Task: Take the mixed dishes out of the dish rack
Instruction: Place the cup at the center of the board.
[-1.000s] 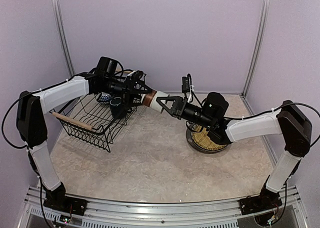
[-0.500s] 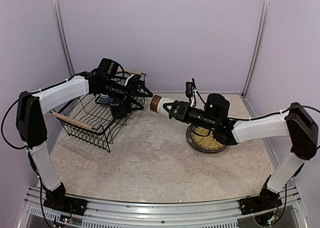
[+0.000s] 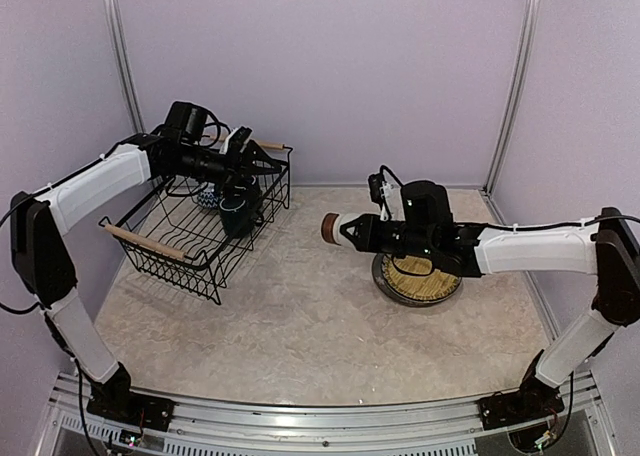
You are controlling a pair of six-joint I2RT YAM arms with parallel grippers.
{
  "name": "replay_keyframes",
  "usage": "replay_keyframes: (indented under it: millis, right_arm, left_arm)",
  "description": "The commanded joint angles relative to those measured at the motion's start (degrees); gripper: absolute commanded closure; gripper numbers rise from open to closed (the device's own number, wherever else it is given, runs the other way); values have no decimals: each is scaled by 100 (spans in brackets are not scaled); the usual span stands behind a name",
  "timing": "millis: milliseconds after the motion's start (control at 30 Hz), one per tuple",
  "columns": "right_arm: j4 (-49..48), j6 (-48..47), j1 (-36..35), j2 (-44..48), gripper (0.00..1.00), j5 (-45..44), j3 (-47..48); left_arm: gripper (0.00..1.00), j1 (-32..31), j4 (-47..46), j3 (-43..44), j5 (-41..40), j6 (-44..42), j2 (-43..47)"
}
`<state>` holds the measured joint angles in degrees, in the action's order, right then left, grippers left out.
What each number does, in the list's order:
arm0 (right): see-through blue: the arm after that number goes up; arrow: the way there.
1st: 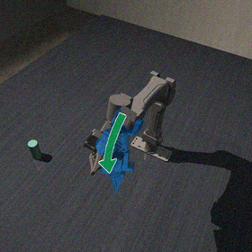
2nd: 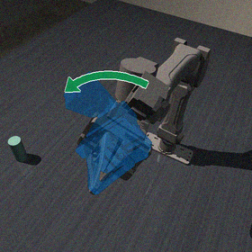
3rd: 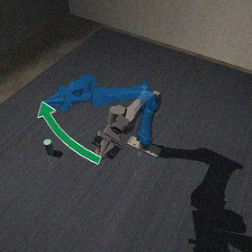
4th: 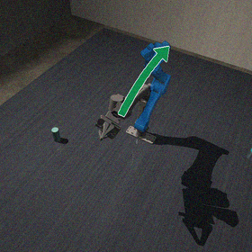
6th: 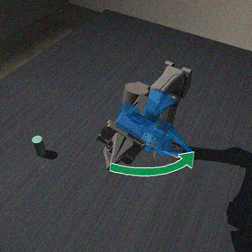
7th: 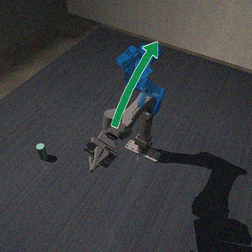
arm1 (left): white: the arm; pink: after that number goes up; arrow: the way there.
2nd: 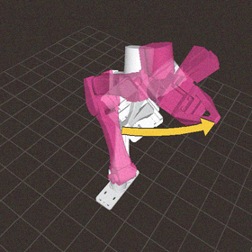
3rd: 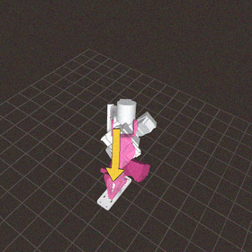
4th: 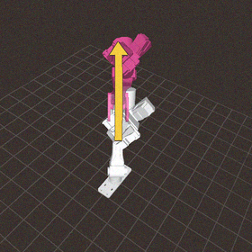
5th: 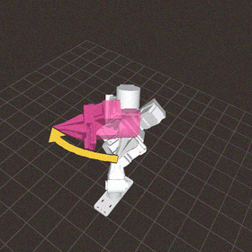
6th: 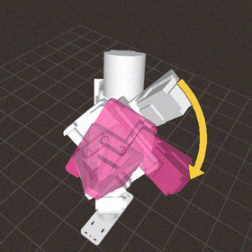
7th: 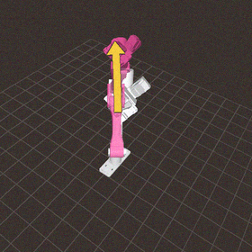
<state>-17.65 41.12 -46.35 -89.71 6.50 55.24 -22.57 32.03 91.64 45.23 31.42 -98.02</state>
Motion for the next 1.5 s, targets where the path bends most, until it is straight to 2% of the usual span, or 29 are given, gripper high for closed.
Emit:
replay_keyframes:
  millis: [0, 133, 433, 667, 900, 1200, 1467]
  right_arm:
    - [1391, -474, -103, -8, 100, -299, 438]
    - [2471, -693, -309, -231, 100, -582, 860]
    - [5463, -957, -1112, -1127, 100, -2025, 2306]
    - [6987, -994, -1603, -1759, 100, -2098, 3102]
    - [7707, -799, -1777, -1881, 100, -2061, 3018]
    - [7703, -692, -1785, -1627, 100, -1713, 2528]
    - [7792, -492, -1824, -1598, 98, -1845, 2304]
  left_arm:
    - [1, 121, -92, -80, -31, -44, 127]
    - [1, 154, -94, -85, -41, -55, 122]
    - [1, 273, -83, -80, -36, -48, 55]
    - [1, 320, -85, -83, -13, -24, 46]
    - [1, 317, -83, -67, 18, -14, 37]
    - [1, 318, -75, -71, -4, -30, 76]
    - [1, 346, 40, -49, -338, -197, 172]
